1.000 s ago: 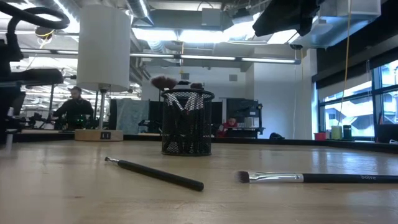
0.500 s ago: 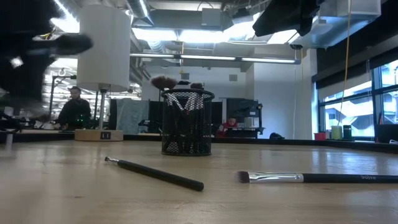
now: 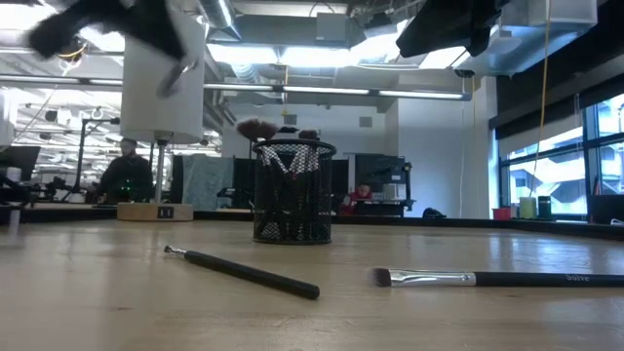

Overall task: Sort items
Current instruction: Put the silver powder brush into the pen holder, then put the silver liner brush into the pen holder, then put the silver eyeshadow brush into the pen holder

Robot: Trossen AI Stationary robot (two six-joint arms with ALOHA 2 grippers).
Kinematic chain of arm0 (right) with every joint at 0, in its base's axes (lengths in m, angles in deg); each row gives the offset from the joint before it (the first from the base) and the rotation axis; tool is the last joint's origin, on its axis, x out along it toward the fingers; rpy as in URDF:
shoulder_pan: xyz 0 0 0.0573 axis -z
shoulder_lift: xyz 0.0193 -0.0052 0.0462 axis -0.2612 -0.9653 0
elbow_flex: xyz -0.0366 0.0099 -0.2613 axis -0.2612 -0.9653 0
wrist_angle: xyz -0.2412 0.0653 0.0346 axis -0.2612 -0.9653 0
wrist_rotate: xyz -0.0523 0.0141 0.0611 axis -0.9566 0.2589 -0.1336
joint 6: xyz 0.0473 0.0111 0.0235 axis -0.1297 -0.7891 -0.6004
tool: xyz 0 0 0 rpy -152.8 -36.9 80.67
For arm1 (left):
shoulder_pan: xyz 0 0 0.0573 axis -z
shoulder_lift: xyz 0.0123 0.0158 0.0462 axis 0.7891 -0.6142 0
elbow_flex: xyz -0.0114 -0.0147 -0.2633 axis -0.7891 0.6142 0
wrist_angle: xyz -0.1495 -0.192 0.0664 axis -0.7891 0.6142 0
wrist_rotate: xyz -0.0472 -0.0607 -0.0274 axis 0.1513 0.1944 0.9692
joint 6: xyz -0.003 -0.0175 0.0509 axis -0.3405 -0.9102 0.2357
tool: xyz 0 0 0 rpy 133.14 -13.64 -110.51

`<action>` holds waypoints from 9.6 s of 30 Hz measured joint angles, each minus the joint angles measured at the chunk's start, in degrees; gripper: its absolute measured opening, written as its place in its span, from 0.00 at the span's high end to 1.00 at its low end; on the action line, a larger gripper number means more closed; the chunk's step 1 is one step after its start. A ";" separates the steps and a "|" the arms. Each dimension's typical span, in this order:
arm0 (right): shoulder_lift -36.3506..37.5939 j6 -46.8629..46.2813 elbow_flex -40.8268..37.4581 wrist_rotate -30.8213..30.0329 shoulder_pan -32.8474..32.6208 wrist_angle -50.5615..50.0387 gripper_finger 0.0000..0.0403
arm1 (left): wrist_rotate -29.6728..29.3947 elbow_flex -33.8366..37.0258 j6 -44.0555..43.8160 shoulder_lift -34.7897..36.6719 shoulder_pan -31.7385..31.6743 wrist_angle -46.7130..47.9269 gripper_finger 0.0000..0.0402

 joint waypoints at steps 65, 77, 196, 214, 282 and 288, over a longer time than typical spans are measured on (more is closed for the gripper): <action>-0.02 -4.37 0.00 -0.91 0.00 -6.39 0.73 | 21.39 -2.60 -3.16 -2.73 -5.84 -33.70 0.76; -0.02 -5.32 0.00 -1.00 0.00 -6.24 0.73 | 43.31 10.12 -12.05 -2.49 -6.93 -47.99 0.69; -0.02 -6.12 -1.20 0.57 0.37 -6.34 0.73 | 8.06 1.03 37.67 1.27 -13.25 -35.69 0.99; -0.02 -5.80 -1.20 0.46 0.69 -6.29 0.73 | 13.19 1.00 36.75 4.15 -18.61 -28.84 0.99; -0.02 -7.39 -1.20 2.08 2.95 -4.82 0.73 | 33.63 -0.25 -23.95 -31.53 -4.70 -81.95 0.70; -0.02 -7.47 -1.20 2.14 2.95 -4.79 0.73 | 34.41 -0.50 -28.78 -33.22 -5.10 -83.03 0.70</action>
